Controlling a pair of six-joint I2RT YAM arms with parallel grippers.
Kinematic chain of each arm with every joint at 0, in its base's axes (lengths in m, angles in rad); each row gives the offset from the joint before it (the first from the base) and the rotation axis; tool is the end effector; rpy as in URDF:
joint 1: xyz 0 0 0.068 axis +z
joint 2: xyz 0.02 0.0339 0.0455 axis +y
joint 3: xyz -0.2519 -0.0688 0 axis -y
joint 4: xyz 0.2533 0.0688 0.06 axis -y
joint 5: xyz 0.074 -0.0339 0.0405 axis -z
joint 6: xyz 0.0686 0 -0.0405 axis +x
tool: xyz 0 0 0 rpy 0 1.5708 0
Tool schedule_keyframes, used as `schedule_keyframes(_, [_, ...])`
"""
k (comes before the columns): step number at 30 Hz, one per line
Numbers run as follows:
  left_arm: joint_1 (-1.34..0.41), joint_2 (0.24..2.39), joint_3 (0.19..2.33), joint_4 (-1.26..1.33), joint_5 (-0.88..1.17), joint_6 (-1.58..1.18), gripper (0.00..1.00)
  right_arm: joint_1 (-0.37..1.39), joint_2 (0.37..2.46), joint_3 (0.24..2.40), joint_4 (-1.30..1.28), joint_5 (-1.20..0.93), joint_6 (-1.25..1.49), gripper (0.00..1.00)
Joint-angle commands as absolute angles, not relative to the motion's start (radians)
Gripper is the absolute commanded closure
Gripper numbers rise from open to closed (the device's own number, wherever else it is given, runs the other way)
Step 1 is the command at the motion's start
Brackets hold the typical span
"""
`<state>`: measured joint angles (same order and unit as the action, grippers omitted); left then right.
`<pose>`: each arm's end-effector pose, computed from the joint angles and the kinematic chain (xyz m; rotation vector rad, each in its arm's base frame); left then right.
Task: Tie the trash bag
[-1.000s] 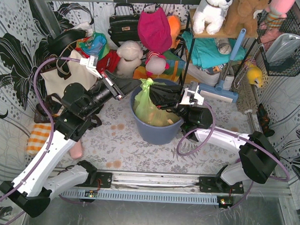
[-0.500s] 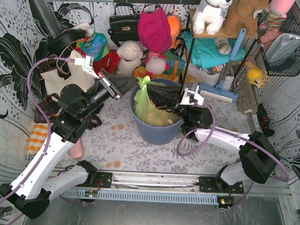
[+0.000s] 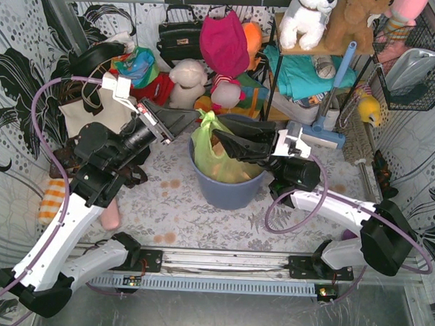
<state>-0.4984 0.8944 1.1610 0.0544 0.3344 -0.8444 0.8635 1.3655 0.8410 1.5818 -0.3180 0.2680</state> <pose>0.1847 -0.1262 0.4783 0.0792 1.3909 -1.3491 0.1697 0.2316 0.4064 -0.4745 0.4202 1.1776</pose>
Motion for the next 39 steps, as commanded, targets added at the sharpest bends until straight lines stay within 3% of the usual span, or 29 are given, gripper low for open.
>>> schedule_keyframes(1, [-0.502,0.884,1.199,0.161,0.387,-0.812,1.00,0.868,1.334,0.842,1.576,-0.332,0.253,0.63])
schedule_keyframes(9, [-0.502,0.894,1.202,0.200,0.416,-0.827,1.00,0.868,1.363,0.919,1.496,-0.343,0.219,0.56])
schedule_keyframes(19, [-0.504,0.922,1.216,0.302,0.493,-0.865,1.00,0.868,1.386,0.987,1.352,-0.334,0.155,0.55])
schedule_keyframes(21, [-0.504,0.925,1.218,0.299,0.488,-0.863,1.00,0.868,1.385,0.981,1.354,-0.329,0.152,0.62])
schedule_keyframes(26, [-0.505,0.922,1.212,0.281,0.457,-0.853,1.00,0.868,1.374,0.964,1.375,-0.334,0.148,0.99])
schedule_keyframes(28, [-0.505,0.919,1.213,0.241,0.423,-0.838,1.00,0.868,1.368,0.958,1.380,-0.337,0.150,1.00])
schedule_keyframes(33, [-0.506,0.930,1.213,0.172,0.394,-0.815,0.50,0.868,1.361,0.945,1.404,-0.339,0.157,1.00])
schedule_keyframes(39, [-0.526,0.937,1.212,0.158,0.387,-0.789,0.28,0.868,1.359,0.942,1.406,-0.338,0.156,1.00])
